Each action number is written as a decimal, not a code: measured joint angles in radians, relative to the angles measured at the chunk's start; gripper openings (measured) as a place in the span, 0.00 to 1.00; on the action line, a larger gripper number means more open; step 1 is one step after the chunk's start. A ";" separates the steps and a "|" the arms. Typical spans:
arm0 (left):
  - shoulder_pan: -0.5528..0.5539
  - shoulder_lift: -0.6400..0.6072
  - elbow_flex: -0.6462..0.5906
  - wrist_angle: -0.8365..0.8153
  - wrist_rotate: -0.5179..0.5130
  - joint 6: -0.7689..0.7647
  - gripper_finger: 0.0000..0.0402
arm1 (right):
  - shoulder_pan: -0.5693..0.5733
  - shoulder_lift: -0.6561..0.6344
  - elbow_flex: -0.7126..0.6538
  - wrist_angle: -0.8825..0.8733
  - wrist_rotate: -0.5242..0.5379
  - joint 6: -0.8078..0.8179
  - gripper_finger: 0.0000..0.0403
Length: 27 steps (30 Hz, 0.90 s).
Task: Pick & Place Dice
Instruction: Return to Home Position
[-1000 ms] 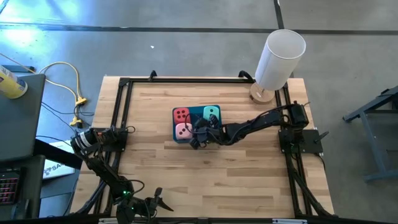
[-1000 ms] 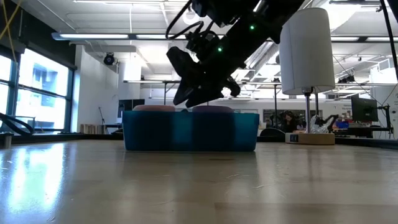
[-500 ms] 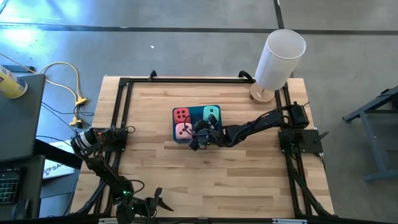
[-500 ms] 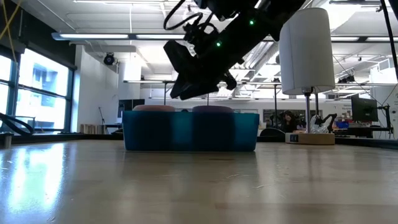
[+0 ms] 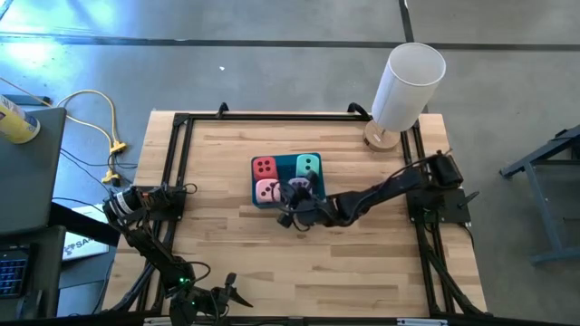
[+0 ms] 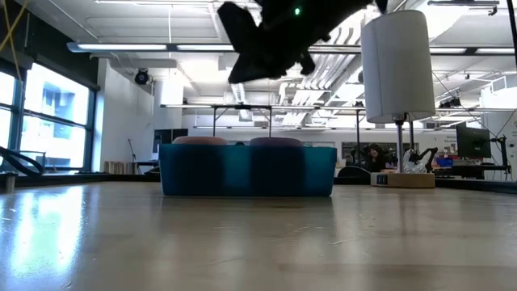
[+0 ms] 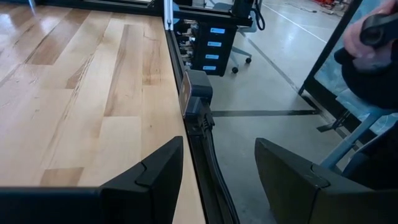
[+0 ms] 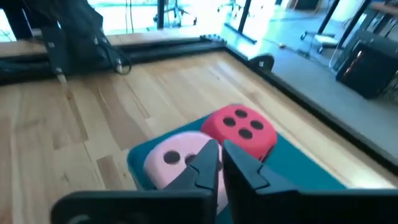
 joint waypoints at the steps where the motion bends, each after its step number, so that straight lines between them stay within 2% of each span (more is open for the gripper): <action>1: 0.000 0.000 0.000 0.001 0.000 0.000 0.48 | 0.009 -0.004 0.000 0.008 0.012 -0.010 0.02; 5: 0.000 0.000 0.000 0.001 0.000 0.002 0.48 | 0.043 -0.013 -0.001 0.002 0.045 -0.024 0.01; 9: 0.003 0.000 0.000 0.001 -0.001 0.028 0.48 | 0.072 -0.036 0.001 -0.003 0.001 -0.031 0.01; 13: 0.014 0.000 0.000 0.002 0.000 0.066 0.48 | 0.111 -0.054 0.002 0.007 -0.096 -0.044 0.00; 18: 0.036 0.000 0.000 0.002 -0.001 0.097 0.48 | 0.184 -0.068 0.001 0.008 -0.080 -0.053 0.00; 22: 0.057 0.000 0.000 0.002 0.000 0.098 0.48 | 0.241 -0.067 0.001 0.018 -0.055 -0.128 0.00; 27: 0.077 0.000 0.000 0.001 -0.001 0.089 0.48 | 0.278 -0.073 0.001 0.008 -0.124 -0.151 0.00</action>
